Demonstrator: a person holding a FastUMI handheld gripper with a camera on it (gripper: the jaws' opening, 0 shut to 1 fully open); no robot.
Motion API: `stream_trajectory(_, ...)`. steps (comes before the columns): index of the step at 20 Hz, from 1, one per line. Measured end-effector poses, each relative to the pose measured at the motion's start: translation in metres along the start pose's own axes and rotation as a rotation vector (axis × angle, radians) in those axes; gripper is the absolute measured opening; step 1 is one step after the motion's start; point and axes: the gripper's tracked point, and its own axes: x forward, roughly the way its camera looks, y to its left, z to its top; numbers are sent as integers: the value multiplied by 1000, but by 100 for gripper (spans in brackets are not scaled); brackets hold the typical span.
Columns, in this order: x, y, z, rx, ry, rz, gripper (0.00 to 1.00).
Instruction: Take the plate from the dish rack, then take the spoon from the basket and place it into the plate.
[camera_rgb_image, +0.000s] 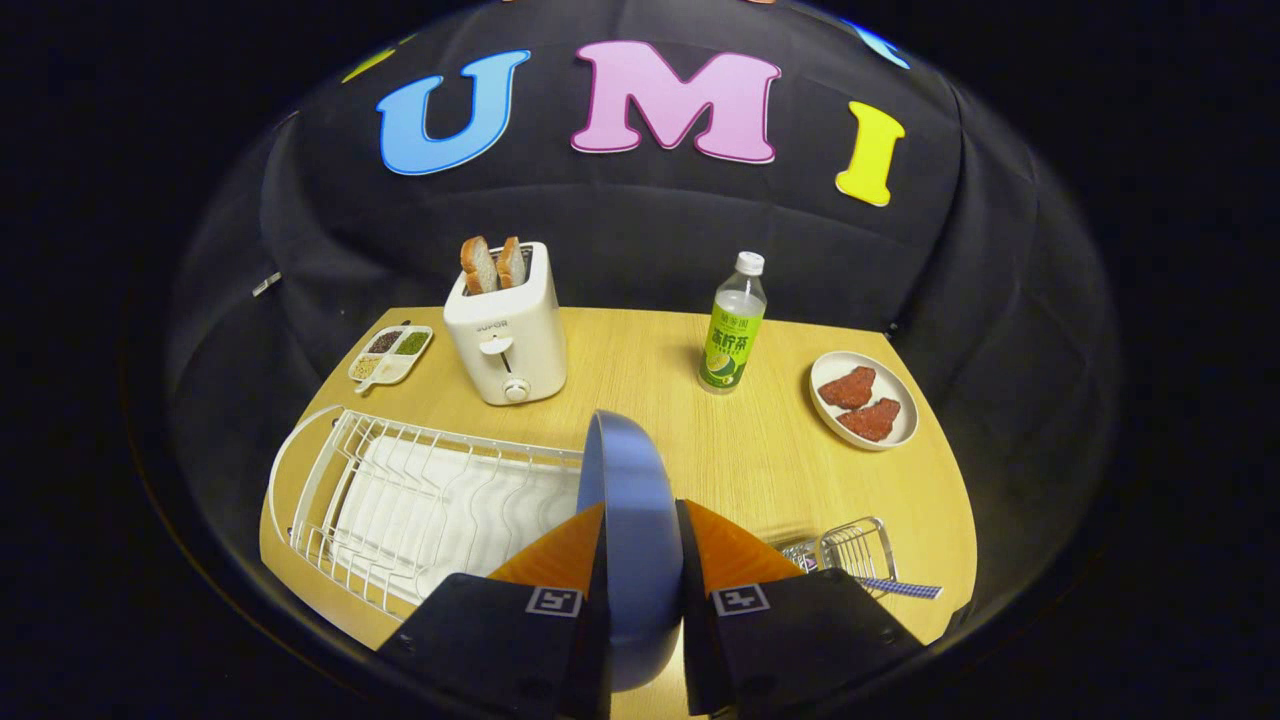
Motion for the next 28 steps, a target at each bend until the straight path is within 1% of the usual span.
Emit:
stream_trajectory(4,-4,3,5,-37,-21,-14,32)
stream_trajectory(9,-7,-5,4,-22,-25,-84,32)
stream_trajectory(14,-11,5,9,-115,-58,-119,32)
stream_trajectory(19,-17,1,27,-131,-105,-142,32)
stream_trajectory(20,-17,2,28,-109,-102,-114,30)
stream_trajectory(21,-17,4,24,-82,-82,-85,26)
stream_trajectory(24,-23,-7,15,-53,-62,-44,25)
stream_trajectory(28,-60,-25,10,20,-79,45,24)
